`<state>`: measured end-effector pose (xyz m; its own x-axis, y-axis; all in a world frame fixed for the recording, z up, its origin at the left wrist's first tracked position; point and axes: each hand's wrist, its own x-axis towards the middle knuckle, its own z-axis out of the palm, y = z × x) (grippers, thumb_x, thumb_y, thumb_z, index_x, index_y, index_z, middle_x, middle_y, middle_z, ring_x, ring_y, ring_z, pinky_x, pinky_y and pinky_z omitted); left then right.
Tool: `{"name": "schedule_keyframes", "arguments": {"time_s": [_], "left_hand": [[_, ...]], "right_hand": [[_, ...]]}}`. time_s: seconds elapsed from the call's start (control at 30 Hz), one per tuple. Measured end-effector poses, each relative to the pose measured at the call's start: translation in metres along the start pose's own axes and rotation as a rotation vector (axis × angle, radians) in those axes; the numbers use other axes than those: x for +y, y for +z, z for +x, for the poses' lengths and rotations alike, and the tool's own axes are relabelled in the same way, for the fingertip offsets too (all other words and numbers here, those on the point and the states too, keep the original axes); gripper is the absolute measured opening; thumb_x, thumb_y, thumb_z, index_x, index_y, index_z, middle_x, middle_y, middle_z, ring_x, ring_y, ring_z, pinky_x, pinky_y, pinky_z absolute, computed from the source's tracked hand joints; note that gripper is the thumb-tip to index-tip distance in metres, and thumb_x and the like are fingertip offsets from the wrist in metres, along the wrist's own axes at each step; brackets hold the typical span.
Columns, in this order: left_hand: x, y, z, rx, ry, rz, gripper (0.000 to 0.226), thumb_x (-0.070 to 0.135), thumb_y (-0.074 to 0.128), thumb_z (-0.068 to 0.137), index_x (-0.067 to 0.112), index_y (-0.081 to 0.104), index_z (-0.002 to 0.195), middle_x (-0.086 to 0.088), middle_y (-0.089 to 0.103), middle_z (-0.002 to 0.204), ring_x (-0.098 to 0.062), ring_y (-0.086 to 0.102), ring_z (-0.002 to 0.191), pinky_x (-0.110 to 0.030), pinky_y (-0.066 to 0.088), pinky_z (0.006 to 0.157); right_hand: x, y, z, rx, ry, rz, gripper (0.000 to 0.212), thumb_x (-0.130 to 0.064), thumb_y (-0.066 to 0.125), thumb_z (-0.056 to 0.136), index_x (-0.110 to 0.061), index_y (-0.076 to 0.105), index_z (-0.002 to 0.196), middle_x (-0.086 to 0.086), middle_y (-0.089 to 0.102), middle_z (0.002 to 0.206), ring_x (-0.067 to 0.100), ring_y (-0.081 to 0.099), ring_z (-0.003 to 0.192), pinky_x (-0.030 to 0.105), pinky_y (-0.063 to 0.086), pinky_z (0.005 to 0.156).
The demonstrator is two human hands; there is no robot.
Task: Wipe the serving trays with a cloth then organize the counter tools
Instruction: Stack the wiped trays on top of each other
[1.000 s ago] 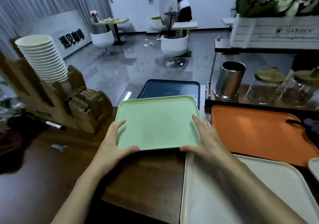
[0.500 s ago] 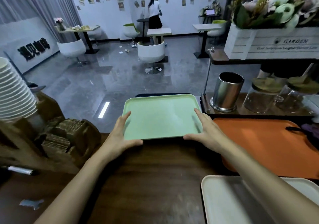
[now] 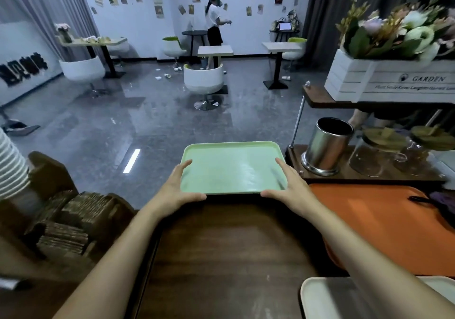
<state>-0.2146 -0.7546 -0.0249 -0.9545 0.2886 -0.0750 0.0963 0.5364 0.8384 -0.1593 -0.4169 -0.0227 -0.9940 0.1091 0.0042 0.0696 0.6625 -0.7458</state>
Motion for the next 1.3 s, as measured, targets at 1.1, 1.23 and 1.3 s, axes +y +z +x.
{"name": "schedule_keyframes", "arguments": {"time_s": [1.1, 1.23, 1.3], "left_hand": [[-0.028, 0.029, 0.024, 0.103, -0.023, 0.083, 0.121, 0.056, 0.086, 0.071, 0.042, 0.007, 0.162, 0.010, 0.003, 0.171, -0.019, 0.015, 0.156, -0.048, 0.021, 0.125], [-0.030, 0.033, 0.023, 0.130, -0.020, 0.139, 0.119, 0.062, 0.084, 0.071, 0.042, 0.008, 0.161, 0.007, 0.005, 0.171, -0.022, 0.018, 0.155, -0.049, 0.023, 0.123], [-0.029, 0.034, 0.022, 0.133, -0.028, 0.161, 0.120, 0.063, 0.083, 0.070, 0.044, 0.006, 0.161, 0.005, 0.003, 0.171, -0.024, 0.018, 0.155, -0.050, 0.023, 0.122]], "right_hand": [[0.016, 0.017, 0.024, -0.190, 0.132, -0.289, 0.118, -0.064, 0.070, 0.082, -0.016, -0.003, 0.162, 0.010, -0.013, 0.168, 0.019, -0.002, 0.156, 0.031, 0.010, 0.122], [0.014, 0.018, 0.019, -0.187, 0.122, -0.296, 0.116, -0.066, 0.065, 0.085, -0.013, -0.004, 0.161, 0.012, -0.018, 0.167, 0.022, -0.003, 0.156, 0.031, 0.007, 0.123], [0.013, 0.019, 0.017, -0.191, 0.116, -0.290, 0.116, -0.066, 0.064, 0.085, -0.012, -0.005, 0.161, 0.013, -0.020, 0.166, 0.023, -0.005, 0.156, 0.032, 0.006, 0.123]]}}
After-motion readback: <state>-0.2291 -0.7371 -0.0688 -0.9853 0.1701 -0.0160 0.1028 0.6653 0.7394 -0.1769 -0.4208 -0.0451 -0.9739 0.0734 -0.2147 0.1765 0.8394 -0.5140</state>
